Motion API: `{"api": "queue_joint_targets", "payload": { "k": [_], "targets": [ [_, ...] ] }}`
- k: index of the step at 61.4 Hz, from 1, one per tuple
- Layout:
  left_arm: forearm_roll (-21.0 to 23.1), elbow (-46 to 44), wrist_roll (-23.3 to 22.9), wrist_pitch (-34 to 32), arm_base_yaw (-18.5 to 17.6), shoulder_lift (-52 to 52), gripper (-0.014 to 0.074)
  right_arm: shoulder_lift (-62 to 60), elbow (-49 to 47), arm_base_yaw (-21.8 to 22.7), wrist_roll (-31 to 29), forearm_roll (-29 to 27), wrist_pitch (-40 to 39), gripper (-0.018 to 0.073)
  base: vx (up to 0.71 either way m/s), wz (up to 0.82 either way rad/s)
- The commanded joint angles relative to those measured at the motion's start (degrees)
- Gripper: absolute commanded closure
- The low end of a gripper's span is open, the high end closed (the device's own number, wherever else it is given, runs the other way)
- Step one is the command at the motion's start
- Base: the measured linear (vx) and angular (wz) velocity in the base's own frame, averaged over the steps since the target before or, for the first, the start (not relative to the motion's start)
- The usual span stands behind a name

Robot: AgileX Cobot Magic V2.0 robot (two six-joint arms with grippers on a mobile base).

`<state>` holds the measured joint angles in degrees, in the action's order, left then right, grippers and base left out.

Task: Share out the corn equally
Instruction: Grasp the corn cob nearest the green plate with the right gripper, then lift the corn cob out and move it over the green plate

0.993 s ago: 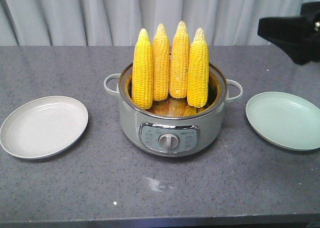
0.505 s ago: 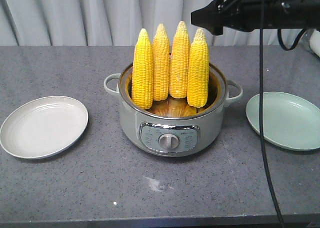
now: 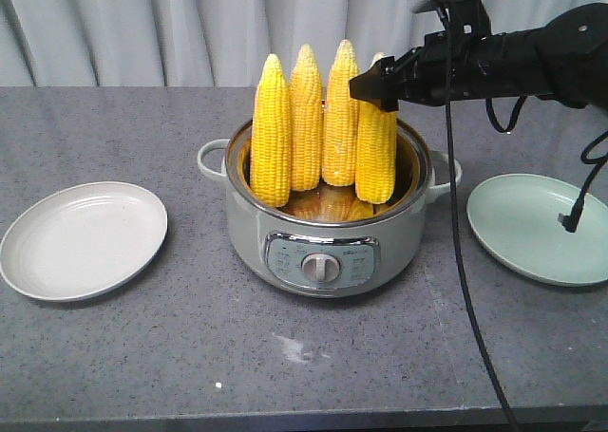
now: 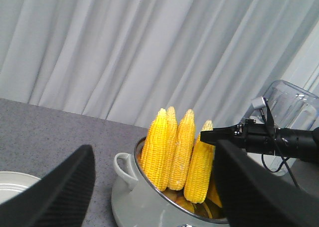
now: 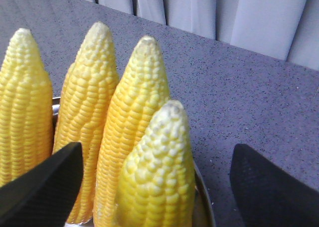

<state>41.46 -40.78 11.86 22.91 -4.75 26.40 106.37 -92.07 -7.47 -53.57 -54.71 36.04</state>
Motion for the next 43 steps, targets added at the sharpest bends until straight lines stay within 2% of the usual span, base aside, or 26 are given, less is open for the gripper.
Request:
{"api": "queue_joint_targets", "payload": {
  "k": [1, 14, 27, 34, 43],
  "targets": [
    [1.4, -1.9, 0.2, -2.8, -0.1, 0.8, 0.0104, -2.6, -2.1, 0.1, 0.1, -1.4, -2.0, 0.0052, 0.00, 0.00],
    [1.4, -1.9, 0.2, -2.5, -0.1, 0.8, 0.0104, -1.4, -2.1, 0.1, 0.6, 1.0, -1.4, 0.0274, 0.00, 0.00],
    [1.4, -1.9, 0.2, -2.5, -0.1, 0.8, 0.0104, -3.2, -2.1, 0.1, 0.5, 1.0, -1.3, 0.0508, 0.00, 0.00],
    [1.4, -1.9, 0.2, -2.5, -0.1, 0.8, 0.0104, -5.4, -3.2, 0.2, 0.5, 1.0, -1.4, 0.0571, 0.00, 0.00],
    [1.4, -1.9, 0.2, -2.5, -0.1, 0.8, 0.0104, -10.2, -6.3, 0.2, 1.1, 0.9, -0.6, 0.0568, 0.00, 0.00]
  ]
}}
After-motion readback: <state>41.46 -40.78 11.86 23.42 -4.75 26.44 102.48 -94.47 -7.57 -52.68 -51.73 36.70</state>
